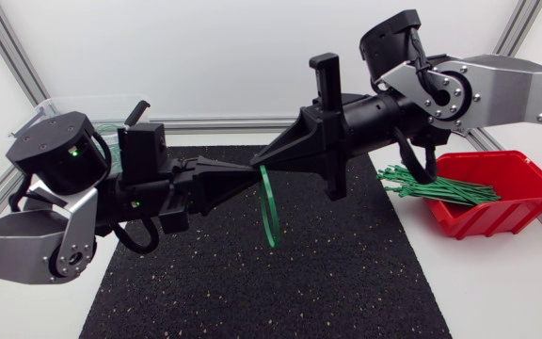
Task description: Take a green cable tie from the red box, thread the tail through the head to close it, then place it in the transparent bin on the left.
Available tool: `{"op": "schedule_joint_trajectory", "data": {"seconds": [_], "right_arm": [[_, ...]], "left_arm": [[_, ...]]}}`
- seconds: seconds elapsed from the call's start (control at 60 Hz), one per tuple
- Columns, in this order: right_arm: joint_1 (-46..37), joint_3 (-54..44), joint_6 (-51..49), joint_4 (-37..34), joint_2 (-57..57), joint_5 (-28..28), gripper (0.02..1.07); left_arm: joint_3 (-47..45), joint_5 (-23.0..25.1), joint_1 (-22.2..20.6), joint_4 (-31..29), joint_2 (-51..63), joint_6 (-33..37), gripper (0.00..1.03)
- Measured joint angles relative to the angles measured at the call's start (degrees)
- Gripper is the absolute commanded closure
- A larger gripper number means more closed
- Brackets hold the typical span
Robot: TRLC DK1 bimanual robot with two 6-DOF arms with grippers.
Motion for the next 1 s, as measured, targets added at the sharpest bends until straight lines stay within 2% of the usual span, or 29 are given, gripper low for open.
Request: {"op": "schedule_joint_trajectory", "data": {"seconds": [0.533,0.817,1.0], "right_arm": [[-0.83,0.24,-0.02,-0.13,1.81,-0.42,1.01],[-0.55,0.24,-0.02,0.07,-2.73,1.11,0.59],[-1.38,0.24,-0.02,0.24,-5.11,1.09,0.52]], "left_arm": [[-1.84,-1.6,-0.44,-0.46,-2.84,0.13,1.0],[-1.36,-0.94,1.07,0.48,-1.16,1.18,1.0],[-0.94,-0.24,2.95,0.37,1.51,2.97,1.0]]}}
